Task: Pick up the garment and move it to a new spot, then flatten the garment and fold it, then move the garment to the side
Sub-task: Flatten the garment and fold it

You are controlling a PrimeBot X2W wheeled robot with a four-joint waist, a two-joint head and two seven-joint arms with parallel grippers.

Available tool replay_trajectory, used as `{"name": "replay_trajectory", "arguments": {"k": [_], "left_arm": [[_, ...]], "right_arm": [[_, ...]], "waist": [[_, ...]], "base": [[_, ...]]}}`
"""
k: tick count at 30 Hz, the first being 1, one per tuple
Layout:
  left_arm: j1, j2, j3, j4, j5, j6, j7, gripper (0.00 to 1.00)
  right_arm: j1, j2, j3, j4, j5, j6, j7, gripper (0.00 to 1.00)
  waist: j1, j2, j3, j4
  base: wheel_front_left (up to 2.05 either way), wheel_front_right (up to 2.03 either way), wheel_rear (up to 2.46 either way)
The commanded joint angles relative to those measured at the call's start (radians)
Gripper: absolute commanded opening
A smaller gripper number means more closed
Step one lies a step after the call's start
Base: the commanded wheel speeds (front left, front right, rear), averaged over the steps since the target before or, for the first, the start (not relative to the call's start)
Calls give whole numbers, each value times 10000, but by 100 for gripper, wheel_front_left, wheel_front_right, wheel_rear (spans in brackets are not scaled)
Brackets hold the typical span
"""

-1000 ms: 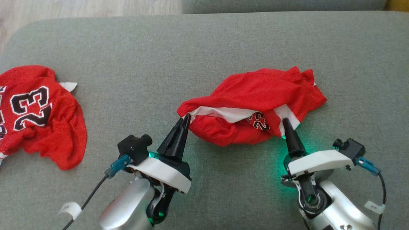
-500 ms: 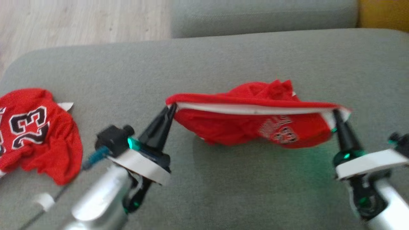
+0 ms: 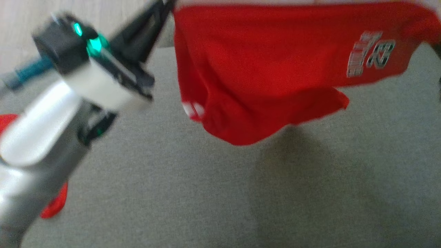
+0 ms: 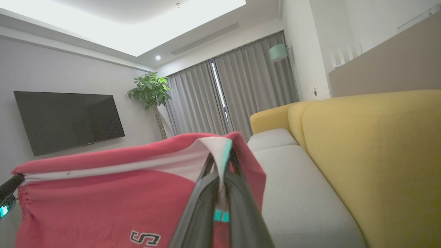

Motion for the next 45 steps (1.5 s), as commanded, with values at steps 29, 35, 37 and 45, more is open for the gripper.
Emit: {"name": "replay_trajectory", "arguments": {"k": [29,35,37,45], "left_arm": [[-1858,-885,-848,2762,495,27,-1353,0],[1491,-790,-785,1958,488,27,-1354,0],[2452,-862,-728,1780,594,27,-1354,0],[5332,-771,-820,1335,659,128,-1354,0]], "right_arm": [[-2955,606,1264,2626,-1174,63,-1115,0],[-380,335,989,1593,-861,63,-1333,0],[640,281,698,1129,-770,63,-1286,0],[4562,491,-704,-666,-1053,63,-873,0]], "waist": [[0,0,3069,82],[0,0,2631,130],[0,0,2429,194],[0,0,1490,258]], "base": [[0,0,0],[0,0,0],[0,0,0],[0,0,0]]}}
